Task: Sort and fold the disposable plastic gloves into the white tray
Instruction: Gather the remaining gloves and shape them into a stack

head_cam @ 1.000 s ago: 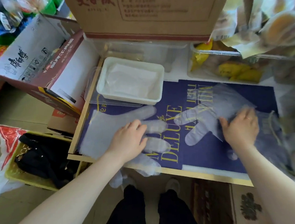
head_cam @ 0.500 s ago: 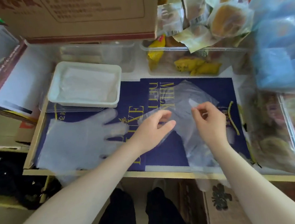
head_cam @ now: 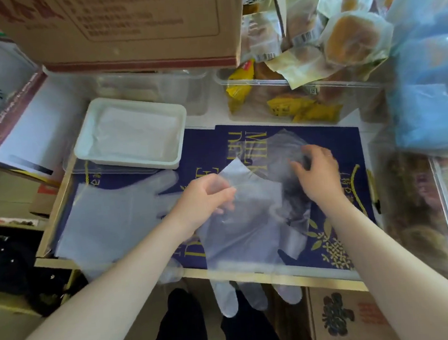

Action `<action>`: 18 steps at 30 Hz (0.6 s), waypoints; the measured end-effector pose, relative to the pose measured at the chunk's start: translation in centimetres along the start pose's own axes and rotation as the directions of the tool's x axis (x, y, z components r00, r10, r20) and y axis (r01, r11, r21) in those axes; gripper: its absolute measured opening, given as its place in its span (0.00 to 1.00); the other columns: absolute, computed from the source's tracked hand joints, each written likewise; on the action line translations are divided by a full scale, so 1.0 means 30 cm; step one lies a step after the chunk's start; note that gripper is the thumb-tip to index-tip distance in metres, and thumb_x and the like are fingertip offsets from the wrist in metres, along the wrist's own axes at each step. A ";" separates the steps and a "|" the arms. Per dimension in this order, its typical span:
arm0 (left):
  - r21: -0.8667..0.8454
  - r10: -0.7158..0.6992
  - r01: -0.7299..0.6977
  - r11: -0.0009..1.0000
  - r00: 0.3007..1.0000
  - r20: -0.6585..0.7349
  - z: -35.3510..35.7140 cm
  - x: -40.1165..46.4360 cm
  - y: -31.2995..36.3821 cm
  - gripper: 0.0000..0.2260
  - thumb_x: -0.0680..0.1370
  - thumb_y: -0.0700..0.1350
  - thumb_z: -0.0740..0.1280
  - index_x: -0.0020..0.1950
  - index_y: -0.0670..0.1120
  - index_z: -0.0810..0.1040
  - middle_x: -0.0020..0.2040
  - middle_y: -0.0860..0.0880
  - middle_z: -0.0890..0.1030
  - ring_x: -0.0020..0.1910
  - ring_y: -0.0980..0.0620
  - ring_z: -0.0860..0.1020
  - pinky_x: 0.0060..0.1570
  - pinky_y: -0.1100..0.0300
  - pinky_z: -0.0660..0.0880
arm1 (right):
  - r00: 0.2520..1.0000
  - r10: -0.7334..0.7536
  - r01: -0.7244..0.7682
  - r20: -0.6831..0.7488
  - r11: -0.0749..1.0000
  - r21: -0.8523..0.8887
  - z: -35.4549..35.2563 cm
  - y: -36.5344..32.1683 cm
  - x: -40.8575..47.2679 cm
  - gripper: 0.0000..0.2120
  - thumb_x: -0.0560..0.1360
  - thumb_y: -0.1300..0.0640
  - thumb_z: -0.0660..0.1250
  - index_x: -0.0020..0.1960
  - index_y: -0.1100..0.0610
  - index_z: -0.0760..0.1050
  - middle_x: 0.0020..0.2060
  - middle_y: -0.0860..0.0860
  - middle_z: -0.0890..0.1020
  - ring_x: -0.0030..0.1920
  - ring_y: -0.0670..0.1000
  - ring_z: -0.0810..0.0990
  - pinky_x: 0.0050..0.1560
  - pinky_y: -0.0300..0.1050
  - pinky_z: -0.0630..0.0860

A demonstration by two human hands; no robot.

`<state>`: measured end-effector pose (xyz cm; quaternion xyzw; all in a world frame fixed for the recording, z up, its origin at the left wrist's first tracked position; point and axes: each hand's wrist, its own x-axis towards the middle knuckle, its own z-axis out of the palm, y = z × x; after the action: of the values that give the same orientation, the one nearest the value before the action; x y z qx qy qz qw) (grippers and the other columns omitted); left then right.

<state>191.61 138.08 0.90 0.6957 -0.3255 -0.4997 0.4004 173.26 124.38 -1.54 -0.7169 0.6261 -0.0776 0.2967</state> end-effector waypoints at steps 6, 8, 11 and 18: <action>0.126 0.053 -0.043 0.991 0.995 -0.083 -0.071 0.033 -0.050 0.04 0.71 0.44 0.72 0.36 0.48 0.80 0.34 0.54 0.80 0.35 0.59 0.74 0.40 0.64 0.69 | 0.995 0.027 -0.003 0.093 0.967 -0.253 0.026 0.021 0.091 0.36 0.73 0.51 0.69 0.73 0.61 0.55 0.71 0.62 0.59 0.69 0.66 0.59 0.66 0.59 0.62; 0.118 0.051 -0.042 0.992 0.995 -0.083 -0.088 0.043 -0.053 0.04 0.71 0.43 0.73 0.36 0.47 0.82 0.35 0.53 0.82 0.37 0.59 0.75 0.43 0.64 0.71 | 0.994 0.029 -0.004 0.103 0.972 -0.236 0.032 0.010 0.100 0.33 0.73 0.54 0.69 0.71 0.61 0.58 0.67 0.63 0.66 0.65 0.66 0.66 0.61 0.58 0.66; 0.052 0.037 -0.034 0.998 0.998 -0.051 -0.106 0.063 -0.039 0.06 0.73 0.39 0.71 0.36 0.47 0.82 0.32 0.57 0.82 0.35 0.63 0.76 0.42 0.70 0.71 | 0.992 0.082 -0.057 0.098 0.969 -0.241 0.036 0.000 0.104 0.18 0.74 0.54 0.68 0.61 0.58 0.69 0.56 0.59 0.76 0.60 0.63 0.70 0.57 0.54 0.66; 0.234 0.092 -0.054 0.971 0.984 -0.152 -0.171 0.144 -0.027 0.07 0.77 0.42 0.66 0.40 0.49 0.78 0.35 0.50 0.78 0.33 0.61 0.71 0.38 0.67 0.68 | 0.990 -0.120 0.069 0.069 0.861 0.504 -0.053 -0.057 0.039 0.06 0.75 0.61 0.66 0.41 0.54 0.72 0.35 0.48 0.75 0.38 0.48 0.73 0.40 0.44 0.71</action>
<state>197.81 135.97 -0.76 0.7630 -0.3727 -0.3857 0.3608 174.18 122.81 0.33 -0.6482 0.5332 -0.2167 0.4986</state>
